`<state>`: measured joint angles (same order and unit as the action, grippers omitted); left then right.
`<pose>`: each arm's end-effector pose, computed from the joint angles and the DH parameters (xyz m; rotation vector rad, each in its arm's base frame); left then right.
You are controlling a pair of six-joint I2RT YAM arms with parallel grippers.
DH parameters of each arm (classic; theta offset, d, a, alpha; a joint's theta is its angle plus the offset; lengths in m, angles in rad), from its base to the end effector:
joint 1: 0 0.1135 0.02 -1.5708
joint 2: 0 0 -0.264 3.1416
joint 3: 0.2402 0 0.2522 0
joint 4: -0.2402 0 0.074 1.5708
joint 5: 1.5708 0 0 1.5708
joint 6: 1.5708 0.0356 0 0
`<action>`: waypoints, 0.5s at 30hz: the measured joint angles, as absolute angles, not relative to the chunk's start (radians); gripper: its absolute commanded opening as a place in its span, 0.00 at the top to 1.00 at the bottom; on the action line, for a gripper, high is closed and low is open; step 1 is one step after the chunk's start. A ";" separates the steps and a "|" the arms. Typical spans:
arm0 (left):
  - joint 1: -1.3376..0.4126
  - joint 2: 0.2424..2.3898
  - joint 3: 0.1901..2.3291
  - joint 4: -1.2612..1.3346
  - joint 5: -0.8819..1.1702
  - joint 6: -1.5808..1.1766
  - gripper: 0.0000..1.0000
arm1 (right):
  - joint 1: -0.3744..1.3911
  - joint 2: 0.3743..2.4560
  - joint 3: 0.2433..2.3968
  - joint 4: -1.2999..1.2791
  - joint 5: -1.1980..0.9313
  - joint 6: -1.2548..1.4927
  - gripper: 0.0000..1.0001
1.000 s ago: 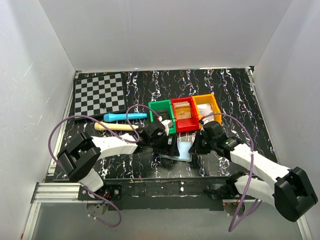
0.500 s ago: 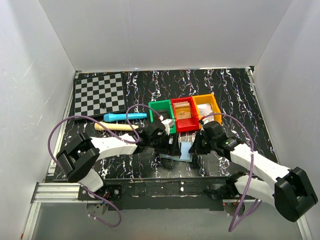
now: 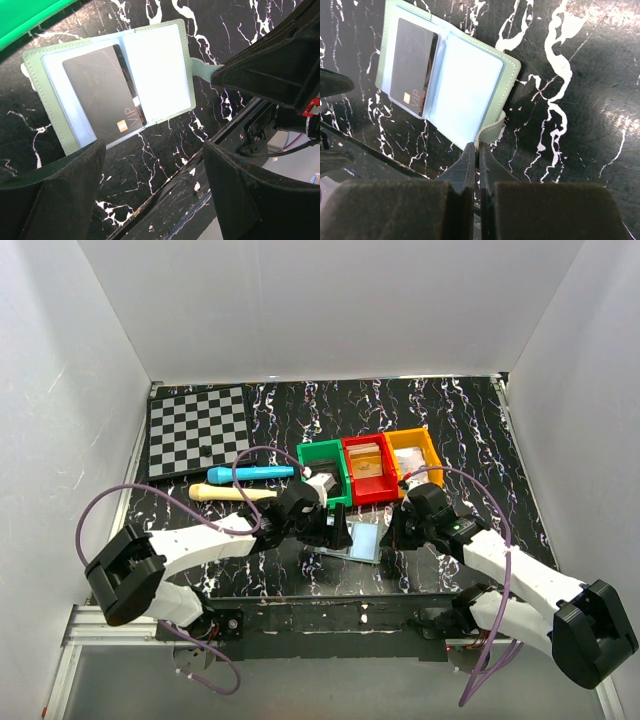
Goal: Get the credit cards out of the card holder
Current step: Remove the credit card from the card holder.
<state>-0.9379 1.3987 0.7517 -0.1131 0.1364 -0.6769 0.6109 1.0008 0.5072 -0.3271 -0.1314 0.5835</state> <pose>0.1650 -0.2332 0.1985 0.4022 2.4955 -0.9027 0.1580 0.1164 0.1926 -0.0992 2.5037 0.6908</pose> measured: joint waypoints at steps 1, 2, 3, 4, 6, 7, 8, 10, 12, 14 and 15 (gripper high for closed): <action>-0.938 1.386 0.747 -0.120 0.129 -0.678 0.22 | 0.611 1.001 0.507 -0.333 -0.128 0.578 0.99; -0.938 1.373 0.743 -0.128 0.121 -0.680 0.22 | 0.611 1.002 0.508 -0.340 -0.125 0.572 0.99; -0.938 1.359 0.737 -0.137 0.111 -0.682 0.22 | 0.611 1.004 0.508 -0.346 -0.120 0.569 0.99; -0.938 1.346 0.730 -0.142 0.103 -0.684 0.22 | 0.611 1.008 0.509 -0.351 -0.115 0.565 0.99; -0.937 1.319 0.716 -0.155 0.084 -0.688 0.22 | 0.611 1.016 0.513 -0.364 -0.105 0.556 0.99; -0.935 1.303 0.707 -0.161 0.075 -0.691 0.22 | 0.611 1.019 0.516 -0.373 -0.096 0.549 0.99; -0.932 1.285 0.697 -0.164 0.066 -0.691 0.22 | 0.611 1.020 0.519 -0.384 -0.087 0.543 0.99; -0.927 1.250 0.682 -0.166 0.059 -0.691 0.21 | 0.611 1.020 0.529 -0.410 -0.066 0.533 0.77; -0.923 1.222 0.677 -0.154 0.060 -0.684 0.23 | 0.611 1.019 0.542 -0.432 -0.047 0.521 0.60; -0.918 1.213 0.677 -0.114 0.068 -0.666 0.23 | 0.611 1.013 0.556 -0.459 -0.020 0.512 0.50; -0.917 1.215 0.677 -0.089 0.076 -0.657 0.23 | 0.611 1.007 0.562 -0.472 -0.012 0.508 0.47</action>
